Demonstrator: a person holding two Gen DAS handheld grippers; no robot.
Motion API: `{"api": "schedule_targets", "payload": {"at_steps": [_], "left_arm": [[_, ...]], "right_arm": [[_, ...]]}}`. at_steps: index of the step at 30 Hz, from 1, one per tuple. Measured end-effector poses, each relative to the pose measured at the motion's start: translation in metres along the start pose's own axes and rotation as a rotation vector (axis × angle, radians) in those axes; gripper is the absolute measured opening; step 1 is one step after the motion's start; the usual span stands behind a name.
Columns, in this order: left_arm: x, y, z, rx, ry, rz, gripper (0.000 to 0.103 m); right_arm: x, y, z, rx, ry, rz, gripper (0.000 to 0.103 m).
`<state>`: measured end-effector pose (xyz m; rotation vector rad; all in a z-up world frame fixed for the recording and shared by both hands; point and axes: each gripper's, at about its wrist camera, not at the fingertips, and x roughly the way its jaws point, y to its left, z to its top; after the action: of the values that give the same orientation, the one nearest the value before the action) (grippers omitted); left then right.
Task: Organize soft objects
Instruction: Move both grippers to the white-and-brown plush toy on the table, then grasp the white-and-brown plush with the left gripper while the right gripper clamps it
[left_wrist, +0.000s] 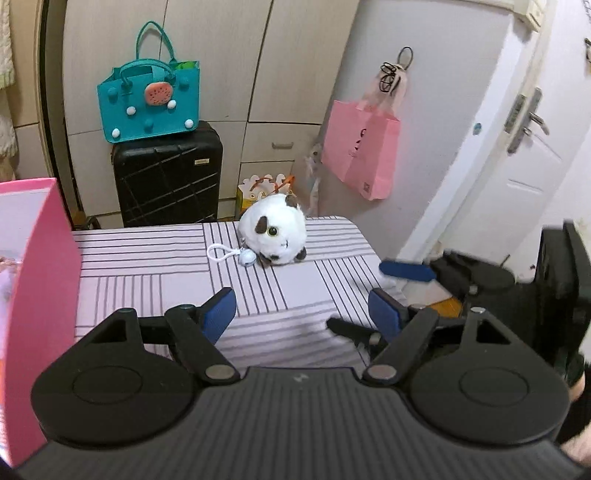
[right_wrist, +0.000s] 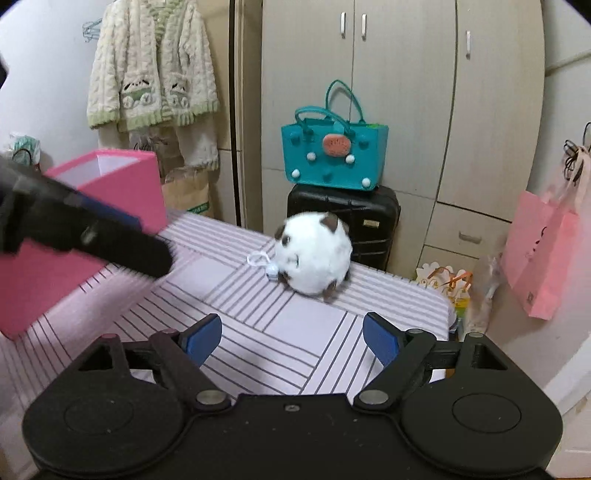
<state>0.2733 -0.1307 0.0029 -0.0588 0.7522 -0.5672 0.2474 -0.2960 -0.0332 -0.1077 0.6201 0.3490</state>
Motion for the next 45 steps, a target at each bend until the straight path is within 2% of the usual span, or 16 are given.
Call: {"api": "schedule_targets", "payload": {"at_steps": [3, 8, 11, 13, 14, 18, 22, 29, 31, 33, 35, 38, 45], "left_arm": [[0.022, -0.002, 0.007, 0.031, 0.007, 0.014, 0.078], [0.056, -0.006, 0.023, 0.127, -0.033, 0.121, 0.078], [0.074, 0.0, 0.032, 0.067, -0.041, 0.098, 0.078], [0.085, 0.009, 0.038, -0.014, -0.002, 0.061, 0.078], [0.089, 0.011, 0.041, -0.044, 0.005, 0.069, 0.078], [0.106, 0.014, 0.043, -0.051, -0.03, 0.099, 0.078], [0.127, 0.028, 0.044, -0.154, -0.031, 0.073, 0.078], [0.142, 0.041, 0.036, -0.213, -0.07, 0.07, 0.078], [0.143, 0.046, 0.032, -0.241, -0.076, 0.045, 0.078], [0.144, 0.049, 0.03, -0.262, -0.077, 0.025, 0.072], [0.143, 0.048, 0.029, -0.268, -0.077, -0.01, 0.062], [0.142, 0.044, 0.028, -0.243, -0.077, -0.006, 0.058], [0.138, 0.04, 0.028, -0.245, -0.065, 0.012, 0.056]], "right_arm": [[0.012, -0.007, -0.004, 0.008, -0.01, 0.007, 0.087], [0.035, -0.022, 0.006, 0.035, -0.016, 0.018, 0.087], [0.052, -0.029, 0.01, 0.039, -0.024, 0.039, 0.087], [0.066, -0.034, 0.013, 0.028, -0.018, 0.062, 0.087], [0.073, -0.036, 0.013, 0.034, -0.022, 0.065, 0.087], [0.086, -0.041, 0.016, 0.098, -0.039, 0.12, 0.087], [0.095, -0.037, 0.018, 0.099, -0.047, 0.115, 0.087], [0.104, -0.047, 0.02, 0.185, -0.023, 0.136, 0.086], [0.105, -0.046, 0.019, 0.187, -0.014, 0.121, 0.086], [0.105, -0.046, 0.018, 0.188, -0.014, 0.127, 0.082], [0.105, -0.045, 0.018, 0.195, -0.011, 0.144, 0.072], [0.107, -0.043, 0.018, 0.194, -0.001, 0.143, 0.063], [0.102, -0.04, 0.017, 0.204, 0.005, 0.133, 0.06]]}}
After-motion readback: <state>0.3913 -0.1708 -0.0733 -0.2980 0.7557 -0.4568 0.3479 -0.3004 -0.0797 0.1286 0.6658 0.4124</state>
